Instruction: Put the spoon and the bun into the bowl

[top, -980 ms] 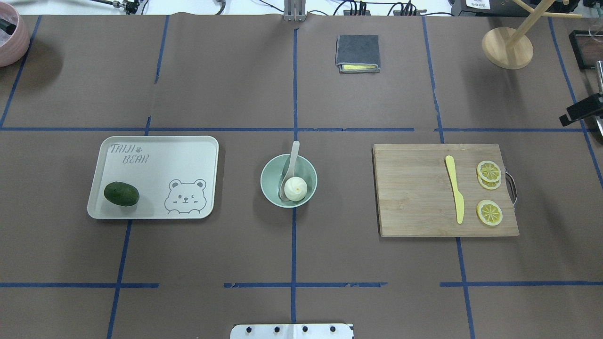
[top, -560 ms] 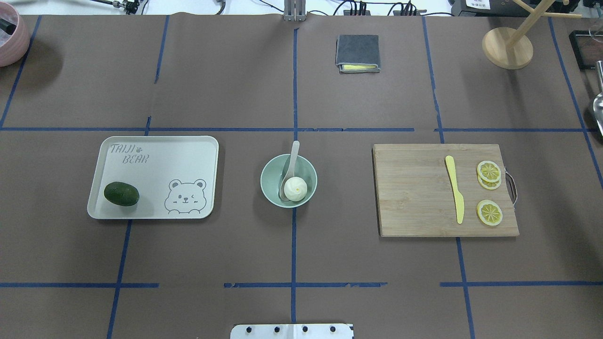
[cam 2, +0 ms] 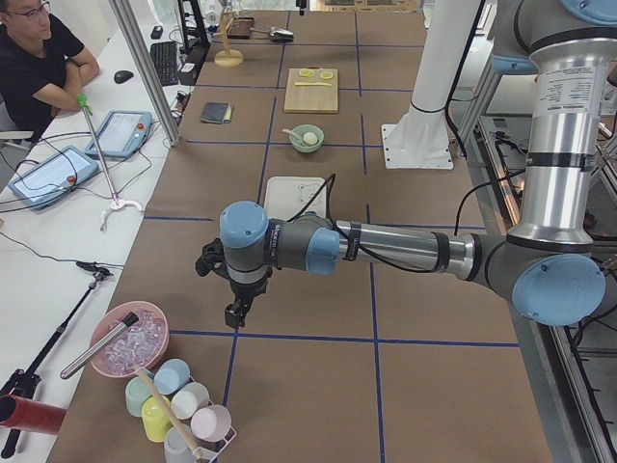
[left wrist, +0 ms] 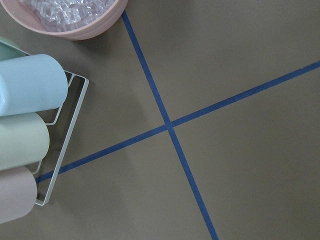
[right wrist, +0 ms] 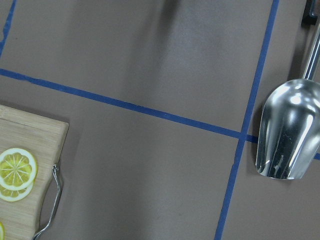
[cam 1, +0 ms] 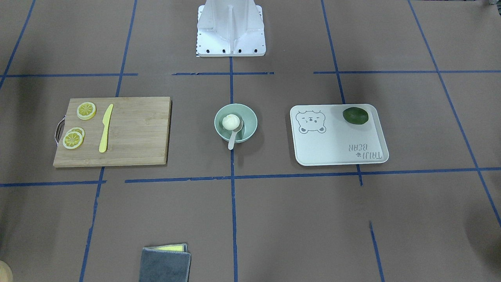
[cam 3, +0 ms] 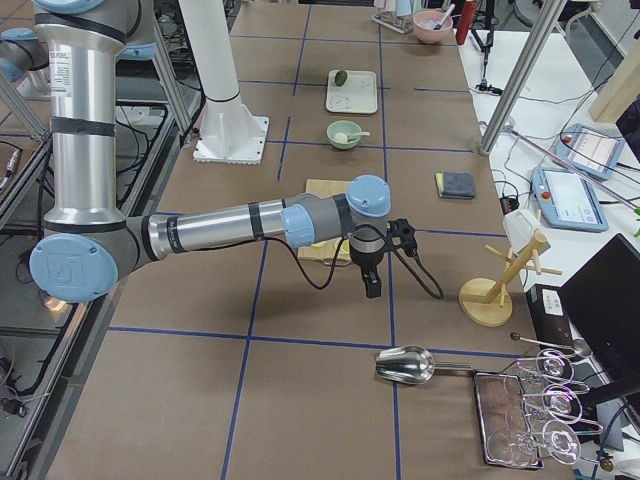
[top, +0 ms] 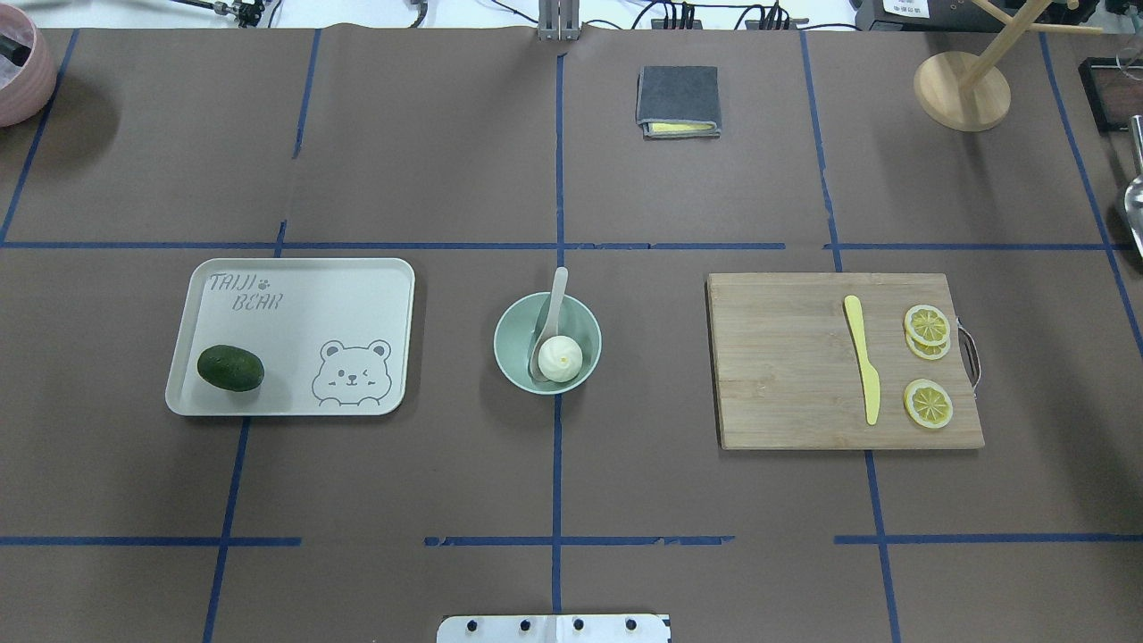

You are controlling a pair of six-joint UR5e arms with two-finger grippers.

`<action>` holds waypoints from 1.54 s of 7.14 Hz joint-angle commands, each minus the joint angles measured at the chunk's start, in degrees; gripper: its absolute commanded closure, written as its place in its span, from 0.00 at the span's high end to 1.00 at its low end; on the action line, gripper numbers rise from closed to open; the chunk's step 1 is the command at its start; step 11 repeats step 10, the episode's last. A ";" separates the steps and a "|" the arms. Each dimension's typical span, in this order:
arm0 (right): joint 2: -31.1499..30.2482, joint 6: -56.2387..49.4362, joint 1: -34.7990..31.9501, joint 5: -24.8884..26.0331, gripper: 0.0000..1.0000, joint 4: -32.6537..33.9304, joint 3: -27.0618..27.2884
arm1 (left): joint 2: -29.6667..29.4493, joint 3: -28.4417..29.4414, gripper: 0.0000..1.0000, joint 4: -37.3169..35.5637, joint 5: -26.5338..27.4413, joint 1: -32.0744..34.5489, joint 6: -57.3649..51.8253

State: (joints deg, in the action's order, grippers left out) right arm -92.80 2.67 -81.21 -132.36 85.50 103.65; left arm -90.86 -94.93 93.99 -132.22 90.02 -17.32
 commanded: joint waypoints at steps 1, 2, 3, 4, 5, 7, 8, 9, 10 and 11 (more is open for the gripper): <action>0.08 -0.04 0.00 -0.18 1.00 0.19 -0.21 | 0.51 -0.60 1.00 -0.46 0.12 0.07 -0.25; -0.18 -0.04 0.00 -0.18 1.00 0.28 -0.21 | 0.60 0.01 1.00 -0.30 0.47 -0.02 -0.17; 0.68 -0.47 0.09 -0.18 1.00 4.11 0.14 | 0.77 0.27 1.00 -0.38 0.12 -0.02 0.27; 3.04 -0.82 0.18 -0.09 1.00 7.71 -0.12 | 0.86 1.49 1.00 -0.56 -0.05 -0.02 0.27; 3.50 -0.92 0.09 0.08 1.00 8.71 -0.29 | 1.56 2.72 1.00 -0.39 -0.23 -0.11 0.45; 3.59 -0.83 0.09 0.00 1.00 9.15 -0.82 | 1.48 3.61 1.00 -0.13 -3.13 -0.19 3.07; 3.42 -0.83 0.09 0.09 1.00 9.15 -0.91 | 1.48 3.09 1.00 -0.38 -3.13 -0.19 3.08; 3.24 -0.74 0.09 0.00 1.00 9.15 -0.91 | 1.30 3.44 1.00 -0.04 -3.13 -0.28 3.08; 2.98 -0.74 0.09 -0.09 1.00 8.98 -1.00 | 1.30 2.92 1.00 -0.21 -3.13 -0.19 3.08; 2.98 -0.74 0.09 -0.09 1.00 8.98 -1.00 | 1.30 2.92 1.00 -0.21 -3.13 -0.19 3.08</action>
